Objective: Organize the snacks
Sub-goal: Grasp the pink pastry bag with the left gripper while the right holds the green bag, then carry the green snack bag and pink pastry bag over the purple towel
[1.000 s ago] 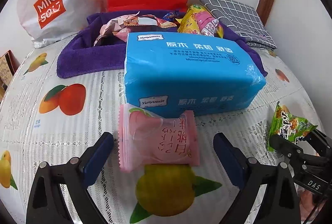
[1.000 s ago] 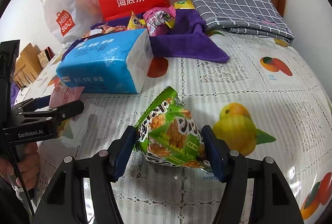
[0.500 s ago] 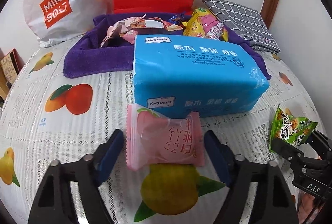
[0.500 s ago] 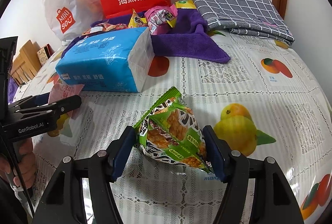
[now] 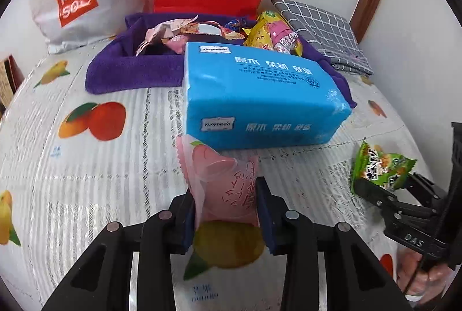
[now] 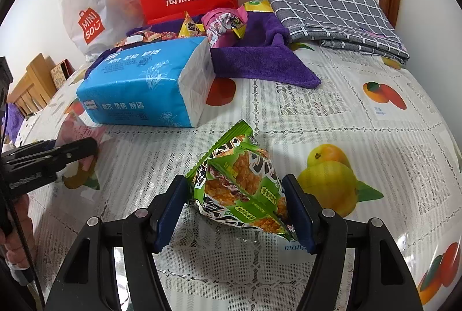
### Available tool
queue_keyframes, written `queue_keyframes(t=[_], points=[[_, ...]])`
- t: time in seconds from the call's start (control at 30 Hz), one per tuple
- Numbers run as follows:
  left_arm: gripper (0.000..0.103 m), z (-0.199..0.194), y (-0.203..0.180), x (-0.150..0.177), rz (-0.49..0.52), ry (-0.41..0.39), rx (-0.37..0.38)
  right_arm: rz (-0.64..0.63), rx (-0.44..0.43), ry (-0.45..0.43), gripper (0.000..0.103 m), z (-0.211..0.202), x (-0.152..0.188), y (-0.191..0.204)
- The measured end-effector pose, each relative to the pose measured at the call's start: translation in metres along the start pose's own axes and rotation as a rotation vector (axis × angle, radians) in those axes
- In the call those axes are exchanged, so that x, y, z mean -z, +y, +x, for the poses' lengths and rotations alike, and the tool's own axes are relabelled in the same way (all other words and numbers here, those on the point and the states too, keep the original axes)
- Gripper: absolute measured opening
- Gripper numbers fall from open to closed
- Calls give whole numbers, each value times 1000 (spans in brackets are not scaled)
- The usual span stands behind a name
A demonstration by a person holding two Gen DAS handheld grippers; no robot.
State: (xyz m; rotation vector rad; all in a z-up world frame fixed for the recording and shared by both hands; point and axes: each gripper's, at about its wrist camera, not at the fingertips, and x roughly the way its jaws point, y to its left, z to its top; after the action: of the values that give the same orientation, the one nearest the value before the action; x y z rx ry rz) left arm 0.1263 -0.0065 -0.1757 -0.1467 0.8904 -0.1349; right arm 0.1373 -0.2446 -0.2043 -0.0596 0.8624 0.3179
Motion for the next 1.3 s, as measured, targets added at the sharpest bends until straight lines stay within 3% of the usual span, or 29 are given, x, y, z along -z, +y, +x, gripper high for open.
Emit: queue_keyframes(t=[0.27, 0.57, 0.73, 1.3], points=[[33, -19, 8, 6, -36, -13, 56, 2, -4, -1, 67, 0, 0, 0], [33, -43, 17, 4, -63, -44, 104, 38, -5, -6, 60, -7, 1, -3], [33, -54, 18, 0, -65, -64, 118, 46, -56, -21, 59, -25, -1, 7], [33, -85, 11, -35, -50, -117, 149, -53, -118, -150, 59, -91, -52, 50]])
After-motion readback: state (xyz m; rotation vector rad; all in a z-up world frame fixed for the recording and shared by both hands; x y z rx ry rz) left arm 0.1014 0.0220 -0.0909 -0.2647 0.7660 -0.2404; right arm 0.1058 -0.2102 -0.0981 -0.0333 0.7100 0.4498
